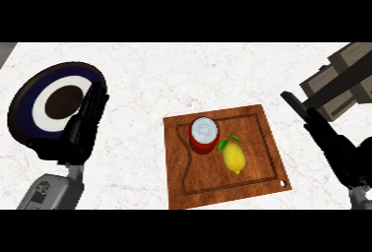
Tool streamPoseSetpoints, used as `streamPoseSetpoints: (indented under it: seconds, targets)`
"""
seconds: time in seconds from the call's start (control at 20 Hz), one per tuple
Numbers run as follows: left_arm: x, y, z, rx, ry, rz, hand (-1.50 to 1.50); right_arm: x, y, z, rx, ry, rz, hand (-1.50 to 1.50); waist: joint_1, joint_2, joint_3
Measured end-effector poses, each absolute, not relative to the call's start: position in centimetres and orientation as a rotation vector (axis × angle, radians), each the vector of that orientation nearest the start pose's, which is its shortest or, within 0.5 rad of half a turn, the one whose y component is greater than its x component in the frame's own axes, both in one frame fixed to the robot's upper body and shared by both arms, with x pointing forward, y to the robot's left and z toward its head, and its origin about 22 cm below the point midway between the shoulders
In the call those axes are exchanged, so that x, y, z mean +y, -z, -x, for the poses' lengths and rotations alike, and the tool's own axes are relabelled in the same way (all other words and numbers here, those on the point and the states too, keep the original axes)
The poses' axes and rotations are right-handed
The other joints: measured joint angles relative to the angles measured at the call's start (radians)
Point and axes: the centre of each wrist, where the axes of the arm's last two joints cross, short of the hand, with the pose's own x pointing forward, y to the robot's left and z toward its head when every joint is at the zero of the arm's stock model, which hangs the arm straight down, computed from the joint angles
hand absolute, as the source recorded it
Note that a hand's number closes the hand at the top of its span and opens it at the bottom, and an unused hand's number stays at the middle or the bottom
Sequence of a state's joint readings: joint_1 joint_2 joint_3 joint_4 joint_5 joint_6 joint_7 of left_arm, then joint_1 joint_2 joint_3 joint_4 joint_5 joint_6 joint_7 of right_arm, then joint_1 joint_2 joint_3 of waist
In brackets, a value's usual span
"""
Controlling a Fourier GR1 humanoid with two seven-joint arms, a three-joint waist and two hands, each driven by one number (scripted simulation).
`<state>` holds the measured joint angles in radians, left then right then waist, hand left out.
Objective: Pick the lemon from the cutting board and place it in the tiered basket
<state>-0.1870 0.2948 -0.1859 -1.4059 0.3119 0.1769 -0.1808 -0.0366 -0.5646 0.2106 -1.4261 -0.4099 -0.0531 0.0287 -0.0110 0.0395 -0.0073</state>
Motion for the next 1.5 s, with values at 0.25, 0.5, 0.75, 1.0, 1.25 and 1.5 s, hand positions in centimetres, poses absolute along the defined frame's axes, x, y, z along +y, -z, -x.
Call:
streamPoseSetpoints:
  seconds: [0.25, 0.5, 0.75, 1.0, 1.25, 1.5]
  targets:
    - [27.5, -1.5, -28.3, -1.655, 0.113, -0.194, 0.0, -28.5, -2.7, -25.2, -1.492, -0.073, 0.086, 1.5, 0.005, -0.033, 0.005]
    - [30.4, -1.6, -27.8, -1.587, 0.163, -0.36, 0.0, -30.3, -2.5, -24.8, -1.485, 0.148, 0.426, -1.5, -0.032, -0.051, 0.005]
    - [31.1, -1.9, -27.7, -1.54, 0.187, -0.427, 0.0, -27.6, -1.9, -21.2, -1.441, 0.273, 0.658, -1.5, -0.032, -0.052, 0.003]
    - [31.1, -3.0, -28.2, -1.531, 0.208, -0.445, 0.0, -26.6, -4.3, -18.2, -1.381, 0.122, 0.714, -1.5, -0.016, -0.048, 0.0]
    - [30.4, -3.1, -28.2, -1.534, 0.232, -0.431, 0.0, -27.0, -7.1, -17.2, -1.223, -0.167, 0.717, -1.5, 0.01, -0.043, -0.003]
    - [29.4, -3.4, -28.5, -1.543, 0.248, -0.418, 0.0, -25.7, -11.7, -18.1, -1.091, -0.34, 0.73, -1.5, 0.032, -0.039, -0.002]
